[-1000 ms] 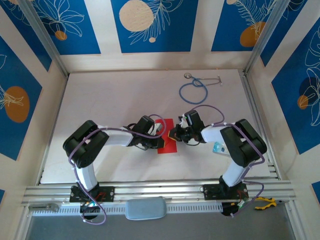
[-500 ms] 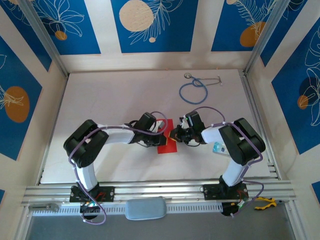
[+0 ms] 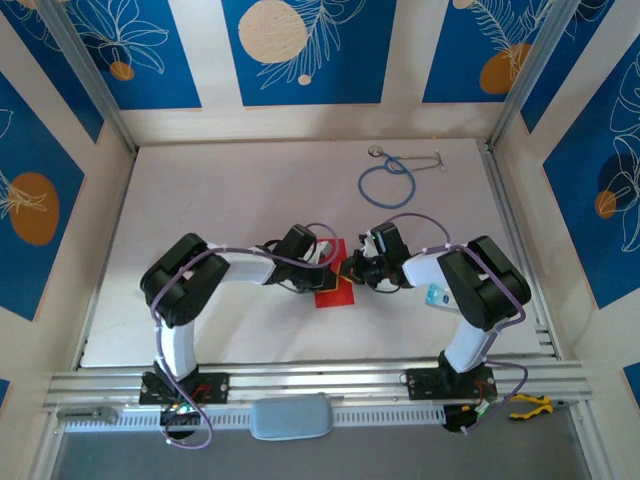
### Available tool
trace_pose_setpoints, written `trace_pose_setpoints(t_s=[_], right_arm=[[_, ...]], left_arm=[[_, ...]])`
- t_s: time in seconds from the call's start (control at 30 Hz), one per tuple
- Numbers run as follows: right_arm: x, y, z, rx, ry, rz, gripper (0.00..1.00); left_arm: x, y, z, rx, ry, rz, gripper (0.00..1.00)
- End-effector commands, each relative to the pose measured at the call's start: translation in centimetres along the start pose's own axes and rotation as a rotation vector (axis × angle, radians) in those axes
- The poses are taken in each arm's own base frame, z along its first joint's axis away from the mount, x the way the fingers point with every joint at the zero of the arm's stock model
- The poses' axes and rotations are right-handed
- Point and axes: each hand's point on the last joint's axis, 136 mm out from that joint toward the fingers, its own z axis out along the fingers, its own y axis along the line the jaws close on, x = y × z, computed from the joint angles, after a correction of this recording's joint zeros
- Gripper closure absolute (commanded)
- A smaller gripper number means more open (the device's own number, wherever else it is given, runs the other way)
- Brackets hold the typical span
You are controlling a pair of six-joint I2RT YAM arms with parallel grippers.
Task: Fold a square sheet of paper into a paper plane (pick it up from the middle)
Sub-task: Fold the triangle a second time at the center of the table.
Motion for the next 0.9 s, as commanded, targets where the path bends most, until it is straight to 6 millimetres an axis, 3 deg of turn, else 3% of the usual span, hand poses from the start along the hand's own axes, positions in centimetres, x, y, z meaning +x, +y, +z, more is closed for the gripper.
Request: trace_pose_setpoints(t_s=[0.0, 0.3, 0.4, 0.5, 0.6, 0.73, 0.87], right_arm=[[1.9, -4.8, 0.4, 0.159, 0.038, 0.08, 1.0], [1.8, -5.0, 0.3, 0.169, 0.038, 0.076, 1.0], [1.7, -4.3, 0.2, 0.152, 0.039, 0.062, 1.0], [1.1, -2.2, -0.3, 0.093, 0.036, 0.022, 1.0], [0.0, 0.4, -1.8, 0.057, -0.008, -0.022, 0.98], [-1.3, 1.7, -4.3, 0.065, -0.08, -0.041, 0.88], [-0.7, 1.7, -5.5, 0.068, -0.085, -0.041, 0.84]], left_arm=[[3.1, 2.2, -0.6, -0.054, 0.076, -0.049, 0.97], [4.2, 2.0, -1.4, -0.023, 0.069, -0.038, 0.92], [3.1, 1.2, -1.3, 0.005, 0.038, -0.029, 0.91], [1.2, -0.5, -1.3, 0.04, 0.003, -0.004, 0.89], [-0.7, -2.4, -1.8, 0.075, -0.057, 0.033, 0.87], [-2.1, -4.5, -3.2, 0.104, -0.107, 0.089, 0.83], [-1.7, -3.6, -4.7, 0.041, -0.141, 0.098, 0.83]])
